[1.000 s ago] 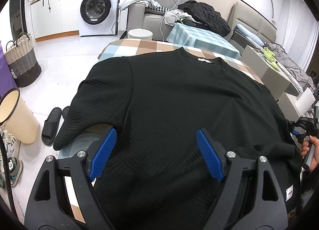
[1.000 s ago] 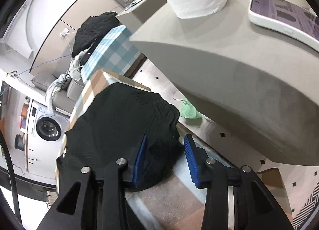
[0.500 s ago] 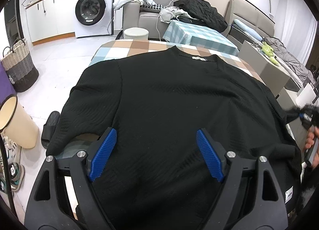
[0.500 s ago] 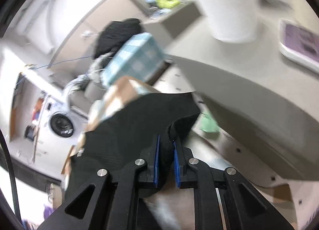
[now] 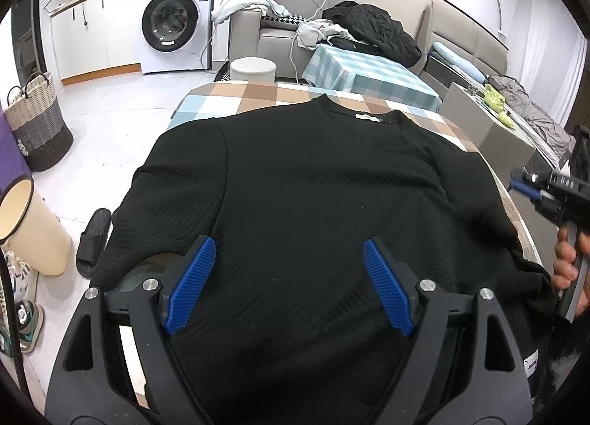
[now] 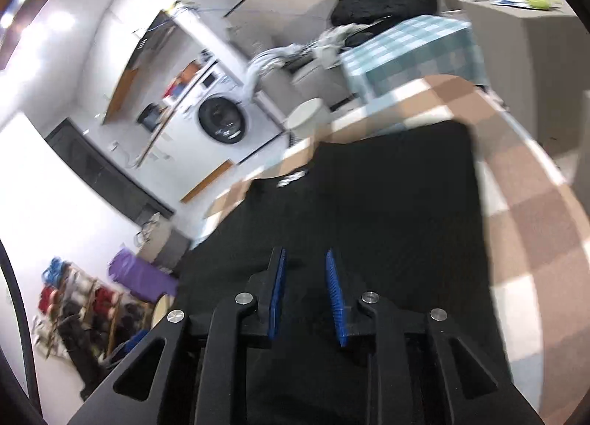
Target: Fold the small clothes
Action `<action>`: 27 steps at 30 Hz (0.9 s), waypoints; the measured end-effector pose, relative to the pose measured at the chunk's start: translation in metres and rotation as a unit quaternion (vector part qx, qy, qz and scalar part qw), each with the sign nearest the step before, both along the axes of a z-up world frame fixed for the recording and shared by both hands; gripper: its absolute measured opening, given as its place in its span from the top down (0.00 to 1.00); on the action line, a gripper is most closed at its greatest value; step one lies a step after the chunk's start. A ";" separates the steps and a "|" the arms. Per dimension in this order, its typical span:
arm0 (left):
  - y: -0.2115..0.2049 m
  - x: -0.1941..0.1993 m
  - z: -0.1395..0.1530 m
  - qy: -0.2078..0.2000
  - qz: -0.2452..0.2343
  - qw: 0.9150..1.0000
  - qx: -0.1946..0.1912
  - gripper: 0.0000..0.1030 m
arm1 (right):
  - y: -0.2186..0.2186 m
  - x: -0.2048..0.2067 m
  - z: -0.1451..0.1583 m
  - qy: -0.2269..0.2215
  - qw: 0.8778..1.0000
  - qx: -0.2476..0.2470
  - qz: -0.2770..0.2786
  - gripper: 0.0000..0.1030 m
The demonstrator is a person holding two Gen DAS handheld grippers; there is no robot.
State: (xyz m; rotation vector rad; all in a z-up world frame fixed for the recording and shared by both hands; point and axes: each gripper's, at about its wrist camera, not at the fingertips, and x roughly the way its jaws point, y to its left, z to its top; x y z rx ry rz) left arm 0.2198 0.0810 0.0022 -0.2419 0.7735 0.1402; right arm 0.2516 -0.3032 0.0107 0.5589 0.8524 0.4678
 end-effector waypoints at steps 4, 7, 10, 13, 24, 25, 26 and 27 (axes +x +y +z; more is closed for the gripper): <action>0.012 -0.001 -0.008 0.006 0.008 1.000 -0.008 0.22 | -0.021 -0.002 -0.023 0.050 0.998 -0.019 -0.046 0.78; 0.024 -0.002 -0.016 0.013 0.020 1.000 -0.016 0.22 | -0.018 -0.001 -0.031 0.069 0.996 -0.011 -0.050 0.78; 0.041 -0.006 -0.020 0.013 0.039 0.999 -0.029 0.22 | -0.018 -0.003 -0.039 0.070 0.997 -0.016 -0.013 0.73; 0.066 -0.014 -0.026 0.021 0.076 0.995 -0.054 0.22 | -0.001 0.001 -0.055 0.111 0.992 -0.056 0.006 0.71; 0.164 -0.058 -0.055 0.020 0.191 0.957 -0.218 0.25 | -0.004 -0.039 -0.039 0.074 0.997 -0.034 0.002 0.58; 0.170 -0.060 -0.058 0.024 0.196 0.954 -0.225 0.25 | -0.005 -0.040 -0.039 0.074 0.997 -0.033 0.001 0.58; 0.175 -0.063 -0.061 0.027 0.203 0.951 -0.231 0.25 | -0.004 -0.042 -0.038 0.074 0.997 -0.033 -0.001 0.58; 0.181 -0.067 -0.064 0.024 0.214 0.947 -0.241 0.25 | -0.005 -0.042 -0.038 0.075 0.997 -0.033 -0.004 0.58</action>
